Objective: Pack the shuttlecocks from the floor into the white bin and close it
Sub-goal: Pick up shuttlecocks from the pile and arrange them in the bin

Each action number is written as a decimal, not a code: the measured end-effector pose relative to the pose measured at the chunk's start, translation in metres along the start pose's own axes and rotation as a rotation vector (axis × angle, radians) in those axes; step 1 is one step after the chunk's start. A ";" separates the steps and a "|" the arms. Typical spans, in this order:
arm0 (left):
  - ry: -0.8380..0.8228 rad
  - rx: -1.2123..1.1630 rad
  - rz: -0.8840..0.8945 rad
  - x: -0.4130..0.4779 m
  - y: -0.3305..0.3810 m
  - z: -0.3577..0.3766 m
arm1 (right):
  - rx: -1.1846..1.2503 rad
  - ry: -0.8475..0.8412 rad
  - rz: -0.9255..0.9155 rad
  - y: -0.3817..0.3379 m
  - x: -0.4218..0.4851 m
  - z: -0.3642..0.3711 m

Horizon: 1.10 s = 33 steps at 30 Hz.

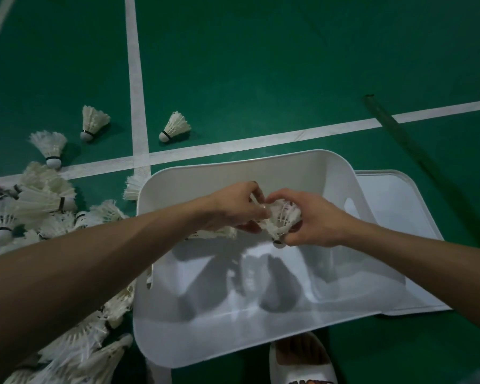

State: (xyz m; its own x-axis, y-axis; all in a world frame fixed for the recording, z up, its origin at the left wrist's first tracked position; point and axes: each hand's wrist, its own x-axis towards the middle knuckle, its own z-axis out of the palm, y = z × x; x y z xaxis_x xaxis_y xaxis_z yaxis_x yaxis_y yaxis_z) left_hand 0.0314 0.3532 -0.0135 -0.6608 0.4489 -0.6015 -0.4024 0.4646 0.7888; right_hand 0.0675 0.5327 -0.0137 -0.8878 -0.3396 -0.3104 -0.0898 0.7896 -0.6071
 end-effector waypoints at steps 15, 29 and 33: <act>-0.201 1.631 0.437 0.026 -0.031 -0.012 | -0.229 0.072 0.285 0.025 0.012 0.000; -0.136 1.590 0.494 0.033 -0.039 -0.021 | -0.277 0.096 0.410 0.030 0.021 0.013; -0.153 1.565 0.480 0.034 -0.040 -0.026 | -0.271 0.142 0.420 0.027 0.019 0.015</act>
State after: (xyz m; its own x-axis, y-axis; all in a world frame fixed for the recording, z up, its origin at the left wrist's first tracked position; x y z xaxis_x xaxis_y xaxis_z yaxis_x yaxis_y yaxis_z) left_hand 0.0086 0.3305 -0.0622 -0.4254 0.7931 -0.4359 0.8638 0.4995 0.0658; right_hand 0.0548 0.5398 -0.0475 -0.9233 0.0923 -0.3728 0.1899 0.9534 -0.2343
